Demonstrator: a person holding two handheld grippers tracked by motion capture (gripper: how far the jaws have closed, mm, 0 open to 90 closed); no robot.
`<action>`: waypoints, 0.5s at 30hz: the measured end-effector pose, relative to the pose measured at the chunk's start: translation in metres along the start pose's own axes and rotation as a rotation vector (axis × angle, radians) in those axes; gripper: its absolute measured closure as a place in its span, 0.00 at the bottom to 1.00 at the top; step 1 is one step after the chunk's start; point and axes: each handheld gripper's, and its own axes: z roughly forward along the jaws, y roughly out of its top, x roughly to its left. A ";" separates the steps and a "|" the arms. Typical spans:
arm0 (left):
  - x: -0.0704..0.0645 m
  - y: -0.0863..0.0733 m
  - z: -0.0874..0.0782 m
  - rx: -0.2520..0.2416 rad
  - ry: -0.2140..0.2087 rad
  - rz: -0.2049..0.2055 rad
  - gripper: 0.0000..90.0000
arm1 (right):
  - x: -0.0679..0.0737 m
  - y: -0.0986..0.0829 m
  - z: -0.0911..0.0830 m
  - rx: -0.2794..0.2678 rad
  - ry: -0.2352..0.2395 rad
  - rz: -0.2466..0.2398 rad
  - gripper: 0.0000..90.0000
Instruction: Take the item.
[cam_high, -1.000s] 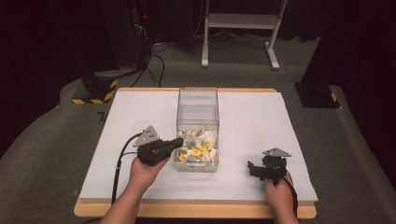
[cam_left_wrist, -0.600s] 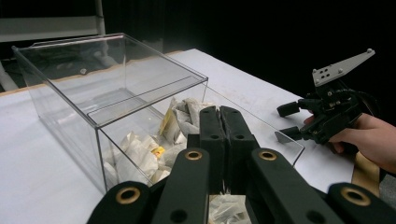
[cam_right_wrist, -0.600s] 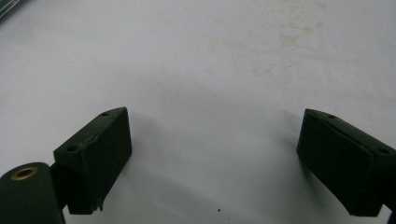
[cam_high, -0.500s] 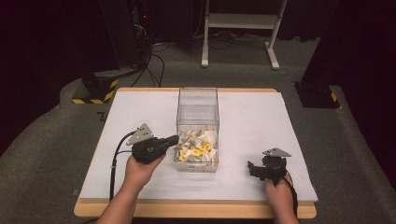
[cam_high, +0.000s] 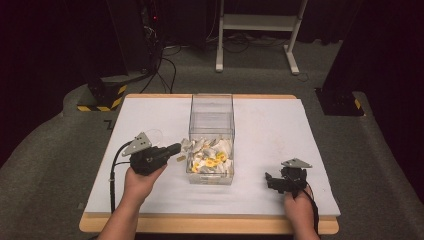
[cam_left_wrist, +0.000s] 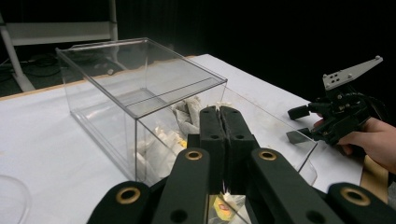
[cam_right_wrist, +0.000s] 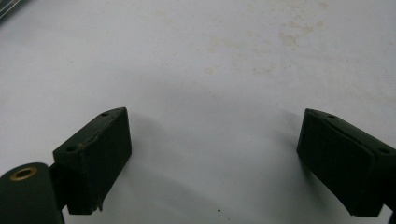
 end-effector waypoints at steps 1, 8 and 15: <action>0.002 -0.001 -0.001 0.000 0.000 0.000 0.99 | 0.000 0.000 0.000 0.000 0.000 0.000 0.11; 0.011 -0.006 -0.006 -0.007 0.016 0.006 0.99 | 0.000 0.000 0.000 -0.002 0.000 -0.002 0.11; 0.023 -0.008 -0.015 -0.025 0.029 -0.019 0.99 | 0.001 -0.001 0.000 -0.002 -0.001 -0.003 0.11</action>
